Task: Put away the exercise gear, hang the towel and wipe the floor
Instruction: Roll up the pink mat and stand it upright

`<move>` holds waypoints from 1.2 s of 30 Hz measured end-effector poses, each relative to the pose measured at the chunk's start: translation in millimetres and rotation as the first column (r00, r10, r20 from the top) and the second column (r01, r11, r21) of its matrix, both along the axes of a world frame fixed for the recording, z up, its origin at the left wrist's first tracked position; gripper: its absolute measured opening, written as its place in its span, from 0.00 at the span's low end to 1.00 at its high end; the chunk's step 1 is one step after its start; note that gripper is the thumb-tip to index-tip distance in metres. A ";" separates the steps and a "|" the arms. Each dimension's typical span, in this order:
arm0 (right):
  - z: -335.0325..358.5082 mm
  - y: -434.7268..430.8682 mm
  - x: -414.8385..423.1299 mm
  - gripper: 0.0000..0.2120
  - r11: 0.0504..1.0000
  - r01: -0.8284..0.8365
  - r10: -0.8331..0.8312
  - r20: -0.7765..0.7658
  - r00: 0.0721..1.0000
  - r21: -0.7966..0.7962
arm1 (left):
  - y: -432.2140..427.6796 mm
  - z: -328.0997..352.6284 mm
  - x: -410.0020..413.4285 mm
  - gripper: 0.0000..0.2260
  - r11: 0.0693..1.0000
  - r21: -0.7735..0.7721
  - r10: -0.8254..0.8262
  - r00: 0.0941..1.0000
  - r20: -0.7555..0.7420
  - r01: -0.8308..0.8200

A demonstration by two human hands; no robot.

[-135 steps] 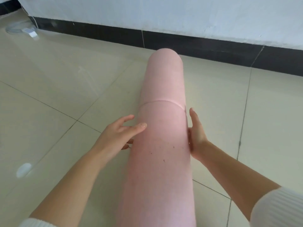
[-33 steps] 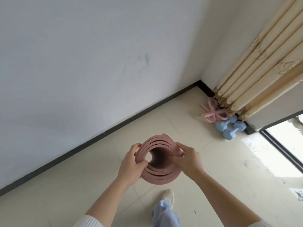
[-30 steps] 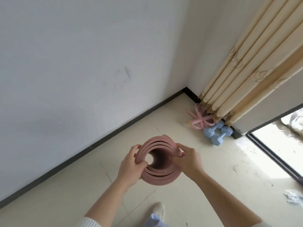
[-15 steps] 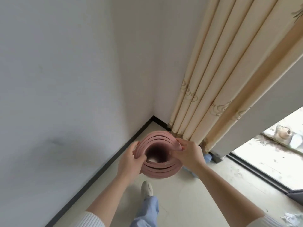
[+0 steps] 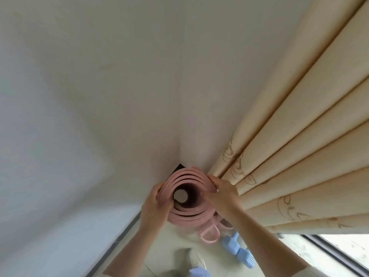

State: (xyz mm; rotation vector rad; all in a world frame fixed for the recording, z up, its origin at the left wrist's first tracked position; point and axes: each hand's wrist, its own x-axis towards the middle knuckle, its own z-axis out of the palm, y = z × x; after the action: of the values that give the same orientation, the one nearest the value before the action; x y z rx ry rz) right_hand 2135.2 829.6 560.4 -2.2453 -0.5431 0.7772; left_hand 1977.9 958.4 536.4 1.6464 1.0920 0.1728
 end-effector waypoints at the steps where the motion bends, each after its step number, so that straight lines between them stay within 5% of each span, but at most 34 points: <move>1: -8.6 9.1 11.1 0.21 1.000 -0.006 0.006 0.005 1.000 -0.002 | 7.6 -6.8 12.8 0.18 1.000 -0.004 0.009 1.000 -0.016 -0.009; 12: -98.7 83.2 97.4 0.13 0.989 -0.125 0.129 0.052 0.990 -0.075 | 60.9 -66.5 104.6 0.20 0.998 0.058 0.030 0.986 -0.163 -0.021; 18: -115.0 94.9 97.1 0.38 0.975 -0.222 0.224 0.101 0.969 -0.030 | 71.4 -84.0 127.9 0.22 0.990 0.097 -0.082 0.981 -0.178 0.100; 30: -86.3 94.5 90.2 0.34 0.936 -0.351 0.340 0.172 0.924 0.034 | 40.2 -61.6 94.0 0.34 0.996 -0.004 -0.087 0.967 -0.240 0.089; 36: -58.4 92.6 61.5 0.26 0.906 -0.373 0.399 0.110 0.910 -0.199 | 37.9 -23.9 68.6 0.29 0.997 0.037 -0.052 0.955 -0.291 0.066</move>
State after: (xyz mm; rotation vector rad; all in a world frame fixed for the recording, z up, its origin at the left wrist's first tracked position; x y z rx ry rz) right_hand 2196.7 922.2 502.0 -2.4020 -1.0553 0.8835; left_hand 2046.4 996.3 512.6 1.7825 1.2635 -0.0873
